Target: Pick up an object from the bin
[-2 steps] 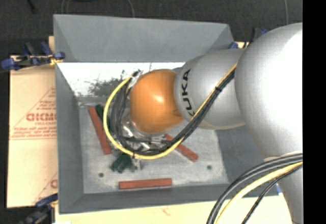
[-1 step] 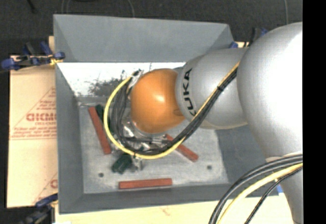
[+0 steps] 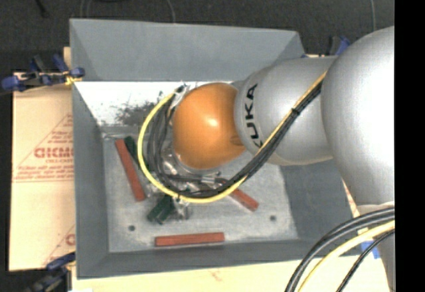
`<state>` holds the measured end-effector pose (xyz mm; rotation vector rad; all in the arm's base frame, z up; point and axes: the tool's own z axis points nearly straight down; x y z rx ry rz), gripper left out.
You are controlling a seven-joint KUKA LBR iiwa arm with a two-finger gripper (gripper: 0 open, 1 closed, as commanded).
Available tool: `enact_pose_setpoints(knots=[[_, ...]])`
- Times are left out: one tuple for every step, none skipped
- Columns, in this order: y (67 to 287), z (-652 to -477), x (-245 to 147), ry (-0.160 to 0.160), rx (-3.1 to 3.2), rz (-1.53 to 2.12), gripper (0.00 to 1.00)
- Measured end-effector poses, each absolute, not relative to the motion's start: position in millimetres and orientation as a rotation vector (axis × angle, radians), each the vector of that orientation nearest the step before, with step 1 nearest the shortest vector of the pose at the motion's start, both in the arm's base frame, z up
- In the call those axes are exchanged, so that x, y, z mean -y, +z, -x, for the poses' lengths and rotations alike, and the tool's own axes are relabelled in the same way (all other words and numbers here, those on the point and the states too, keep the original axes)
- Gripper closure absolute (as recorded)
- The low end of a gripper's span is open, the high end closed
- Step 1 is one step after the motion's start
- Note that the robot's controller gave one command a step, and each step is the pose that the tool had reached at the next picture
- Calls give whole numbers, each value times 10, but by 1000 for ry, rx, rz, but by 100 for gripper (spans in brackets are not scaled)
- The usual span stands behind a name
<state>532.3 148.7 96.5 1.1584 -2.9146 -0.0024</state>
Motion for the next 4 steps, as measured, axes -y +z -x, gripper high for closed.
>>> enact_pose_setpoints(knots=[[1108,-5353,-1491,1,2925,-1160,100],[1212,-5341,-1487,0,2923,-1157,100],[1321,-5351,-1488,1,2926,-1155,100],[1392,-5355,-1487,1,2926,-1155,100]])
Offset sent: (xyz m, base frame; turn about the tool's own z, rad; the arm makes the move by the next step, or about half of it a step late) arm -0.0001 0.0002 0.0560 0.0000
